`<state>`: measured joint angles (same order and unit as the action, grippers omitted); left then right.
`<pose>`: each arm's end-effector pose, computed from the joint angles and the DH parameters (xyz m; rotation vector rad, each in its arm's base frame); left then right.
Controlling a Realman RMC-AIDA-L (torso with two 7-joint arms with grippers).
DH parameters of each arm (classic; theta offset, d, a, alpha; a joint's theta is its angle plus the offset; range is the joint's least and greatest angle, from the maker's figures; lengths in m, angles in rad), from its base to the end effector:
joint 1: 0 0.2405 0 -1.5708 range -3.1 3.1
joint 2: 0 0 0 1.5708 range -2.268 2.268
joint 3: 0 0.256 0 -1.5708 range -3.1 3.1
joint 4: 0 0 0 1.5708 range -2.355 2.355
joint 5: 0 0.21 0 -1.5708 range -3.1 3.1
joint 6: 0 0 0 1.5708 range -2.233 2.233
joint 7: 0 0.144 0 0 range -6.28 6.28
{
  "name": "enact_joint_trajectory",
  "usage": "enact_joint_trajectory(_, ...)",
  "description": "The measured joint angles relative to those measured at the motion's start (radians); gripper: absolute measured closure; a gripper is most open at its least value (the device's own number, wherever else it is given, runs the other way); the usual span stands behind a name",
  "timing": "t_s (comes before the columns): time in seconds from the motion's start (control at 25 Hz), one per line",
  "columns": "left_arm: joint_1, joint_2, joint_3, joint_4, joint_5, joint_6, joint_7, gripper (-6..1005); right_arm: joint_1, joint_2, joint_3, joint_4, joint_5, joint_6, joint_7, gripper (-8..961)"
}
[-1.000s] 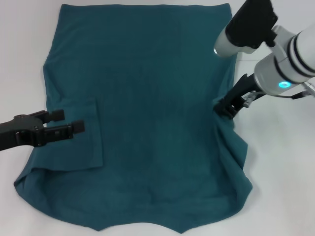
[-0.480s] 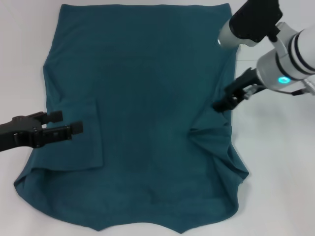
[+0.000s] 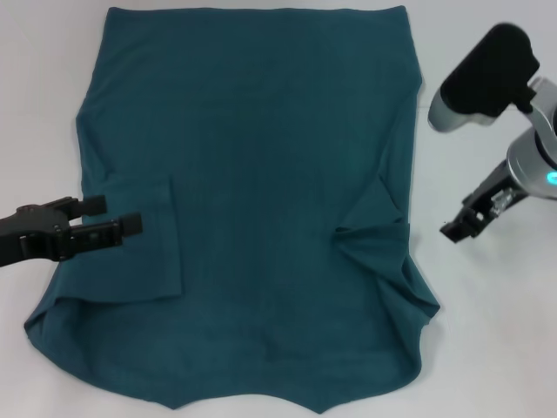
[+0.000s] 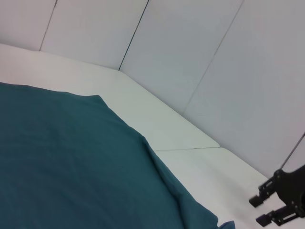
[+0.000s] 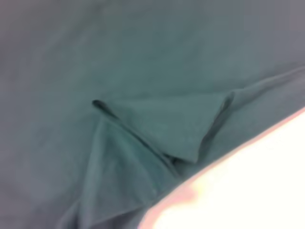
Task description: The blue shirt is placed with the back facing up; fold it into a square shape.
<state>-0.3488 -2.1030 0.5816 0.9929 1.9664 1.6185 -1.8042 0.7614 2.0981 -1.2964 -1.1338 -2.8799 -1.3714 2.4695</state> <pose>-0.2916 0.3058 0.0686 -2.4039 -1.0428 -0.7611 0.1914 0.4067 0.0054 -2.4107 0.7101 -0.6584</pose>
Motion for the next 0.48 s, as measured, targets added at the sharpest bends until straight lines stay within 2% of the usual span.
enact_joint_trajectory(0.2,-0.006,0.001,0.0,0.0,0.004,-0.002,0.0,52,-0.02,-0.003,-0.003,0.005,0.122,-0.021,-0.025,381)
enact_joint_trajectory(0.4,-0.007,0.001,-0.001,-0.001,0.008,-0.003,0.0,53,-0.032,-0.004,0.016,0.002,0.184,-0.039,-0.02,622)
enact_joint_trajectory(0.48,-0.005,0.001,-0.001,-0.002,0.008,-0.002,0.0,53,-0.039,-0.001,0.021,0.006,0.188,-0.031,-0.009,613)
